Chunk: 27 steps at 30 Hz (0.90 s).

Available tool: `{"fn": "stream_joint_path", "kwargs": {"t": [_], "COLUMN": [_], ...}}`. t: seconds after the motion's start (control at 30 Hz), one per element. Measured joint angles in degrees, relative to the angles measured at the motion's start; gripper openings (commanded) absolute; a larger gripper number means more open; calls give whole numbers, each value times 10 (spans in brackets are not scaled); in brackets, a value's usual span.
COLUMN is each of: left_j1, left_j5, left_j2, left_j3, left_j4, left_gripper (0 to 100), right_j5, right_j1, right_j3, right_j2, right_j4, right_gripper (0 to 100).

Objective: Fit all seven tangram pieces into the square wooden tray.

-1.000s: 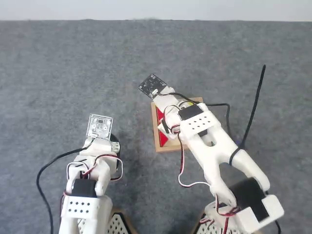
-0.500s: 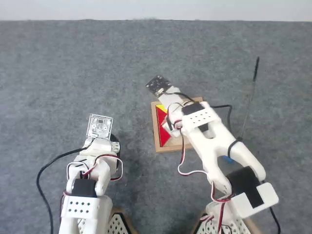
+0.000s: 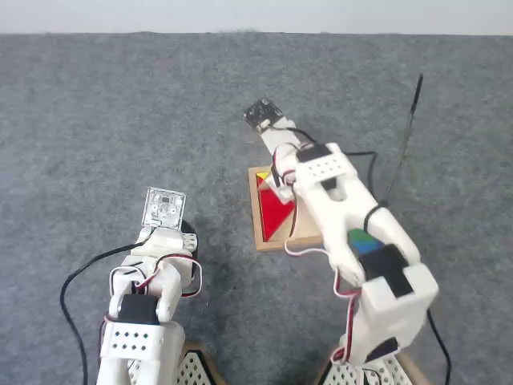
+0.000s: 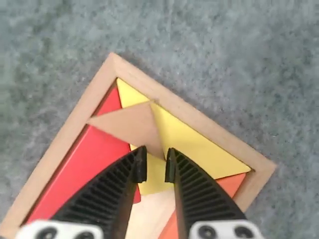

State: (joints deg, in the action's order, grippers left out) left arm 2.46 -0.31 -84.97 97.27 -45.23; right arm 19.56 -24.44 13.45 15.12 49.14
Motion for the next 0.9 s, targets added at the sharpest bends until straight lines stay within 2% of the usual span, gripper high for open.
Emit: {"fn": "stream_joint_path", "kwargs": {"t": [0.33, 0.47, 0.63, 0.9], "left_j1": [0, 0, 0, 0], "left_j5": [0, 0, 0, 0], "left_j2": [0, 0, 0, 0], "left_j3": [0, 0, 0, 0], "left_j4": [0, 0, 0, 0], "left_gripper": [15, 15, 15, 15], "right_j5": [-3, -34, -85, -134], "right_j1": [-1, -26, -42, -41], "right_j3": [-35, -64, -105, -130], "right_j2": [-27, -26, 26, 89], "right_j4": [40, 40, 34, 28], "right_gripper": [73, 80, 174, 177]}}
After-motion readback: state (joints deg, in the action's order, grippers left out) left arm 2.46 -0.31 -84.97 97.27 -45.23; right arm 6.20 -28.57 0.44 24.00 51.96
